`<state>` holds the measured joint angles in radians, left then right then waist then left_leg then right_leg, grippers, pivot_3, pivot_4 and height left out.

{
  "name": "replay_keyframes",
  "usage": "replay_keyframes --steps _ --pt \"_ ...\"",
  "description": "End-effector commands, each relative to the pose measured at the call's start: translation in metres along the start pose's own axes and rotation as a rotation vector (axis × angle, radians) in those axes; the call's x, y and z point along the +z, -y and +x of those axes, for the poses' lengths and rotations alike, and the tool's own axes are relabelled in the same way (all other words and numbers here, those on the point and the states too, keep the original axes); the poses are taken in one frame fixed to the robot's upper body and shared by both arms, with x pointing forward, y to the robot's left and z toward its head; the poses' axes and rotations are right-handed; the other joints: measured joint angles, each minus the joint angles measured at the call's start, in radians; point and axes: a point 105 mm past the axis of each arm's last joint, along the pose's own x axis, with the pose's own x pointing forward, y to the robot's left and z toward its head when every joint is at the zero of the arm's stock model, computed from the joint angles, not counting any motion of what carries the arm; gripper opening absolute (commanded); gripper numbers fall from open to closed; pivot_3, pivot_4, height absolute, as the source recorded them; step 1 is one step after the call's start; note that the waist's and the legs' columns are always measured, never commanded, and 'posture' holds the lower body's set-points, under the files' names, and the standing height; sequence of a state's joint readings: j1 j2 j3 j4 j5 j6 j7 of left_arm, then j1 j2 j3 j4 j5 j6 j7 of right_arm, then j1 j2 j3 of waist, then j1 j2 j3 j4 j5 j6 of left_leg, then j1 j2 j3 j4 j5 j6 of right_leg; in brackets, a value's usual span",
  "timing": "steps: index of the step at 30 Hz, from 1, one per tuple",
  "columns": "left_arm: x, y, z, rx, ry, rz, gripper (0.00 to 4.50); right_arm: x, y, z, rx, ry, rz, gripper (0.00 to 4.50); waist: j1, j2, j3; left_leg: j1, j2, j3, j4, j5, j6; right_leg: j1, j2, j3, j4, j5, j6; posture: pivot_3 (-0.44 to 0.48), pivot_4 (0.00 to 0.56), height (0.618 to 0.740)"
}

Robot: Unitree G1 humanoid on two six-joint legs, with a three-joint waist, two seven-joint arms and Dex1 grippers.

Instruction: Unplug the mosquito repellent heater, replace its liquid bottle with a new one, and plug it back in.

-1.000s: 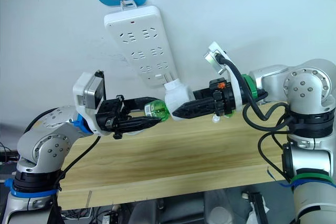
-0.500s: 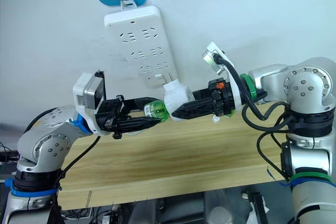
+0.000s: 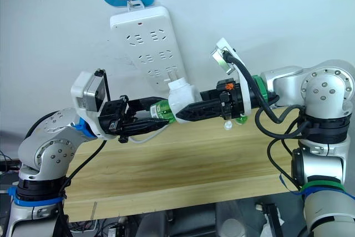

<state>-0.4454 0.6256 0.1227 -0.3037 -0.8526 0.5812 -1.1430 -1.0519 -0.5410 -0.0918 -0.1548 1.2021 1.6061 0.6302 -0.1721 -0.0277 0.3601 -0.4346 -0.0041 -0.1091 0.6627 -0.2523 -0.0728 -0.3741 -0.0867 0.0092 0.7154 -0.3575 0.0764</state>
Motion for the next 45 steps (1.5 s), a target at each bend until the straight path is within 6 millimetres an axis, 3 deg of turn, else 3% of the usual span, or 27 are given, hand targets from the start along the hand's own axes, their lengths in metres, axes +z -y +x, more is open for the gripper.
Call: replay_keyframes --steps 1,22,26,27,45 --pt "0.001 0.005 0.012 -0.033 -0.004 0.019 2.28 0.004 -0.032 0.012 0.172 -0.025 -0.070 2.98 0.000 0.000 0.000 0.000 0.000 0.000 0.000 0.000 0.000 0.000 0.000 0.000 0.000 0.000 0.000 -0.231 0.284 0.740" --pt "-0.001 0.006 0.014 -0.051 -0.015 0.014 2.28 0.000 -0.031 0.016 0.150 -0.069 -0.072 2.98 0.000 0.000 0.000 0.000 0.000 0.000 0.000 0.000 0.000 0.000 0.000 0.000 0.000 0.000 0.000 -0.228 0.292 0.740" --pt "-0.003 0.006 0.013 -0.046 -0.013 0.013 2.28 0.000 -0.028 0.016 0.128 -0.074 -0.071 4.35 -0.002 0.000 0.000 0.000 0.000 0.000 0.000 0.000 0.000 0.000 0.000 0.000 0.000 0.000 0.000 -0.228 0.292 0.740" --pt "-0.003 0.006 0.013 -0.044 -0.014 0.013 2.28 0.000 -0.028 0.016 0.124 -0.076 -0.069 4.47 -0.003 0.000 0.000 0.000 0.000 0.000 0.000 0.000 0.000 0.000 0.000 0.000 0.000 0.000 0.000 -0.228 0.292 0.740" --pt "-0.007 0.006 -0.004 0.025 -0.019 0.010 2.28 -0.010 -0.015 0.001 0.065 -0.088 0.009 4.47 -0.002 0.000 0.000 0.000 0.000 0.000 0.000 0.000 0.000 0.000 0.000 0.000 0.000 0.000 0.000 -0.220 0.301 0.740"
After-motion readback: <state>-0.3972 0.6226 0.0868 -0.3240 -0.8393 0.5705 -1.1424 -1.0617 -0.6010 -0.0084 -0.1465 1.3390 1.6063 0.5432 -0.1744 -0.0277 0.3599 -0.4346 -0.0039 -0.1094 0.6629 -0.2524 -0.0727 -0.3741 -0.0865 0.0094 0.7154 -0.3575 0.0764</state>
